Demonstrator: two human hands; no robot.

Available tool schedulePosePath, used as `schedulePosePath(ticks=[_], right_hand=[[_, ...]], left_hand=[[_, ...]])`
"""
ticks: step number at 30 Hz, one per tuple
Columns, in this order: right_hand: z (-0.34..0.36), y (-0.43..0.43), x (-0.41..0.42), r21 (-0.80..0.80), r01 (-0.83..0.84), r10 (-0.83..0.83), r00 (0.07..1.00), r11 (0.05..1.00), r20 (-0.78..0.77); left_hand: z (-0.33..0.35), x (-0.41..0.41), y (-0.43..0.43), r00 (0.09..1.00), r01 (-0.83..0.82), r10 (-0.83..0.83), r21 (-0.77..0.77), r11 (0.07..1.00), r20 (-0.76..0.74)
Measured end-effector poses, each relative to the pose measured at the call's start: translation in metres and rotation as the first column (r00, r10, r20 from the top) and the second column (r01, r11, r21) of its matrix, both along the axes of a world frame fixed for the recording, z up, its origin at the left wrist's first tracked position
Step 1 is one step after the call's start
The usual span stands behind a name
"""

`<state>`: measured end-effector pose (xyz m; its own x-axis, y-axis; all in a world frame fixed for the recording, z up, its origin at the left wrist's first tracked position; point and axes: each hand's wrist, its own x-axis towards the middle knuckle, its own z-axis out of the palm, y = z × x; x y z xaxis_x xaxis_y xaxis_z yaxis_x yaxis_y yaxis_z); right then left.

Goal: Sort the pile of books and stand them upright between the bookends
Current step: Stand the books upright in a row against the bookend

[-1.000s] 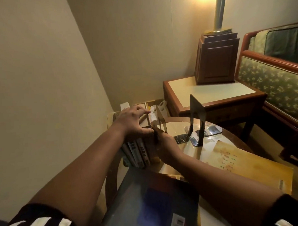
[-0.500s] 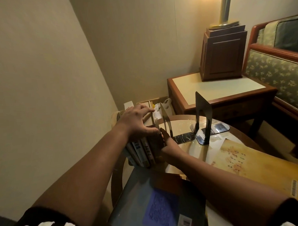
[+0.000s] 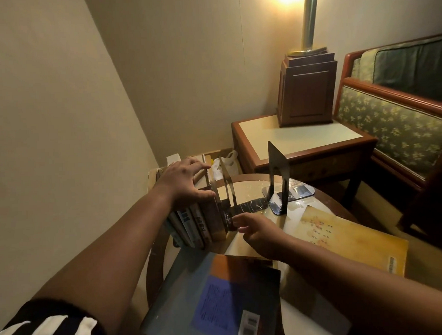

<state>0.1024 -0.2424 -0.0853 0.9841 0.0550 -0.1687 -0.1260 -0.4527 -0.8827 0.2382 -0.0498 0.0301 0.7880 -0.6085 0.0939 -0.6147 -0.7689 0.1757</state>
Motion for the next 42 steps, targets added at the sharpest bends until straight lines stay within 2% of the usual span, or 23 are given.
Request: schedulePosePath(ticks=[3,6,9,17,20,22,27,29,31,33,37,42], right_hand=[[0.000,-0.030,-0.027,-0.287,0.011,0.025,0.992,0.958,0.122],[-0.001,-0.061,-0.048,-0.595,-0.015,0.114,0.985,0.804,0.129],[-0.001,-0.080,-0.060,-0.777,-0.094,0.185,0.982,0.622,0.029],[-0.004,-0.086,-0.073,-0.920,-0.208,0.216,0.966,0.331,-0.141],[-0.003,-0.081,-0.076,-0.942,-0.153,0.241,0.967,0.300,-0.080],[-0.002,-0.081,-0.076,-0.928,-0.086,0.265,0.964,0.363,0.014],[0.022,-0.086,-0.080,-0.791,0.075,0.269,0.917,0.607,0.294],[0.033,-0.090,-0.080,-0.735,0.199,0.240,0.862,0.648,0.446],[0.043,-0.095,-0.077,-0.607,0.324,0.135,0.798,0.726,0.588],[0.054,-0.100,-0.072,-0.488,0.402,0.085,0.699,0.774,0.710],[0.072,-0.110,-0.064,-0.232,0.617,-0.097,0.451,0.752,0.887],[0.066,-0.118,-0.073,0.051,0.752,-0.362,0.255,0.657,0.897]], left_hand=[[0.001,0.000,-0.001,1.000,0.001,-0.001,-0.004,1.000,-0.010],[0.001,0.000,-0.001,1.000,-0.009,0.009,0.000,1.000,-0.013],[0.000,0.001,-0.001,1.000,-0.006,0.006,-0.005,1.000,-0.014],[-0.003,0.007,-0.001,1.000,0.005,-0.005,-0.021,1.000,-0.014],[-0.004,0.006,-0.001,1.000,0.001,-0.002,-0.011,1.000,-0.015],[-0.004,0.005,-0.002,1.000,0.000,0.000,-0.009,1.000,-0.019],[-0.003,0.003,-0.001,0.999,-0.015,0.015,-0.002,1.000,-0.041],[-0.003,0.003,0.000,0.999,-0.011,0.011,0.005,1.000,-0.034],[-0.004,0.003,0.000,1.000,-0.011,0.012,0.008,1.000,-0.029],[-0.004,0.003,-0.001,1.000,-0.014,0.014,0.003,1.000,-0.028],[-0.002,0.003,-0.001,1.000,-0.016,0.016,0.006,1.000,-0.025],[-0.003,0.004,-0.002,1.000,-0.013,0.013,0.021,1.000,-0.024]])
